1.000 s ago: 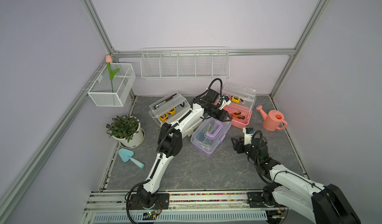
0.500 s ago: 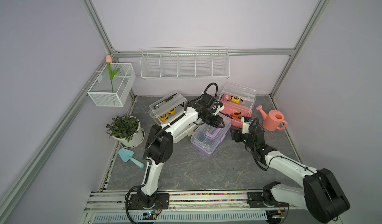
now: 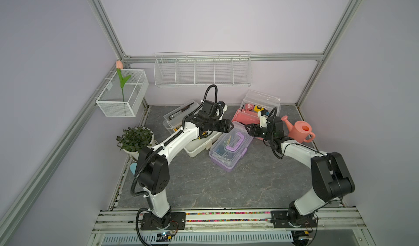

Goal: Close toolboxes
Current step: Adjust the toolbox at the center of the board.

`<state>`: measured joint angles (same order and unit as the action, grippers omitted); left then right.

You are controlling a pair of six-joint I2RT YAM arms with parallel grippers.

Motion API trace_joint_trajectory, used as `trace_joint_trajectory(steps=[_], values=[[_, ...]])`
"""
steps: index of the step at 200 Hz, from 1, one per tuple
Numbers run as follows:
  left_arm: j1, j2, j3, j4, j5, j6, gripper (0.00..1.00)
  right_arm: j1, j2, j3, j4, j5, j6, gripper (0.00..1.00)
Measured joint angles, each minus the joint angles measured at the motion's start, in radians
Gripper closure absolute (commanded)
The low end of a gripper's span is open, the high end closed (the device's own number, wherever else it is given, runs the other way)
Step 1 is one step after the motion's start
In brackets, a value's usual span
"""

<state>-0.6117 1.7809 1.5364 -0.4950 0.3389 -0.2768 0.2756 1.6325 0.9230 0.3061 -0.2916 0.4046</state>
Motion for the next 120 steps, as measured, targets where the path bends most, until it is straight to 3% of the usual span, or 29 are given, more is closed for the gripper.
trace_joint_trajectory(steps=[31, 66, 120], values=[[0.015, -0.023, -0.066, 0.018, -0.027, -0.007, 0.33, -0.007, 0.044, 0.042, -0.026, -0.05, -0.005, 0.48], [0.023, -0.085, -0.145, 0.072, -0.053, -0.018, 0.33, 0.009, 0.07, 0.067, -0.047, -0.098, -0.009, 0.47], [0.069, -0.152, -0.2, 0.132, -0.079, -0.045, 0.33, 0.147, 0.001, -0.034, -0.031, -0.089, 0.017, 0.45]])
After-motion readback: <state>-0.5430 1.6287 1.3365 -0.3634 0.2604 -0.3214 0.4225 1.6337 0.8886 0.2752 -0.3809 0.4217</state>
